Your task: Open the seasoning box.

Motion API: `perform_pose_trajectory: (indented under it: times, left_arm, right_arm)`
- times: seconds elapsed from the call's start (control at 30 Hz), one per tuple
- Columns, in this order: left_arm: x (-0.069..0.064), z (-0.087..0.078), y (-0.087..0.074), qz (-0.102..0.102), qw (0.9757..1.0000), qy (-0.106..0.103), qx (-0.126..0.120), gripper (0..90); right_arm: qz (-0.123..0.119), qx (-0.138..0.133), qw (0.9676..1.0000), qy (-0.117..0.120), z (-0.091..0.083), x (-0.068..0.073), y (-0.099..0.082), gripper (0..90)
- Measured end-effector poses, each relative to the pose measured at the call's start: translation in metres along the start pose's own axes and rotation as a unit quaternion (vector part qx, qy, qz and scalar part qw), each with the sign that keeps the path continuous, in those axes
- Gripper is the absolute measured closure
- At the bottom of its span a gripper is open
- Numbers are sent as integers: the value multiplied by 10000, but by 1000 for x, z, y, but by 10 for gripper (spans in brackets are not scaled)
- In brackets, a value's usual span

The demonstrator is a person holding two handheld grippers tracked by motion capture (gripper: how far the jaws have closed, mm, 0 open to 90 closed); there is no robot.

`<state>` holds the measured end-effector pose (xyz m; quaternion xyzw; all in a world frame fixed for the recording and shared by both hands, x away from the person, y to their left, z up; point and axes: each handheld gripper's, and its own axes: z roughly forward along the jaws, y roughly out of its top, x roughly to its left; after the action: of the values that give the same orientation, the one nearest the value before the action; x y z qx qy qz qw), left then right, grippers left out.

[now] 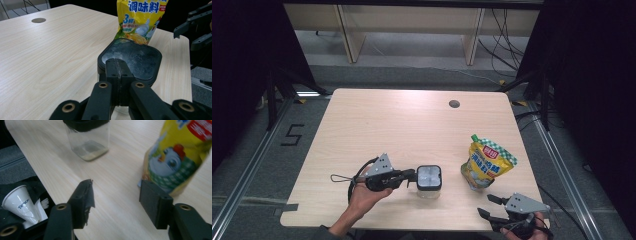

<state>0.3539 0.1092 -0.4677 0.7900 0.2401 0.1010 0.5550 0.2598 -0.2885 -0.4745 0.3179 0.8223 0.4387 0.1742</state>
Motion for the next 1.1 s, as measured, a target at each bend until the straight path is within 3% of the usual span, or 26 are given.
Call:
perform_pose_trajectory:
  times: [0.03, 0.07, 0.13, 0.17, 0.23, 0.43, 0.47, 0.5, 0.6, 0.73, 0.93, 1.07, 1.1]
  left_arm:
    - [0, 0, 0, 0, 10000, 0, 0, 890]
    - [-1, 0, -1, -145, 9999, 19, -39, 890]
    - [0, 0, -2, -60, 10000, -1, -44, 890]
    - [1, -1, -2, -71, 10000, 0, -41, 890]
    - [1, -1, -2, -60, 10000, -12, -38, 890]
    - [1, -1, -3, -81, 10000, -5, -40, 889]
    - [1, -1, -3, -86, 10000, -8, -40, 889]
    - [1, -1, -3, -77, 10000, -9, -40, 889]
    - [1, -1, -3, -113, 9999, -12, -54, 887]
    - [3, -1, -4, -132, 9998, -80, -87, 886]
    - [3, -2, -4, -98, 9999, -46, -59, 886]
    - [3, -2, -4, -92, 9999, -53, -60, 885]
    - [3, -2, -5, -103, 9999, -62, -70, 885]
  right_arm:
    - [0, 0, 10000, 0, 0, 0, 0, 455]
    - [-110, -6, 9999, 23, 4, 4, 6, 488]
    - [-204, -107, 9997, 52, 7, 5, 10, 532]
    - [-131, -128, 9998, 46, 8, 8, 12, 548]
    - [-449, -207, 9988, -31, 11, 7, 17, 590]
    - [-469, -274, 9985, 10, 21, 10, 27, 641]
    - [-354, -294, 9989, 79, 24, 13, 28, 657]
    - [-473, -360, 9981, 179, 31, 14, 34, 687]
    - [-774, -326, 9964, 148, 39, 18, 43, 767]
    - [-1072, -302, 9937, 142, 52, 24, 53, 795]
    - [-1120, -447, 9924, 259, 68, 26, 66, 837]
    - [-986, -480, 9935, 299, 75, 25, 73, 872]
    - [-1078, -560, 9921, 317, 79, 24, 75, 885]
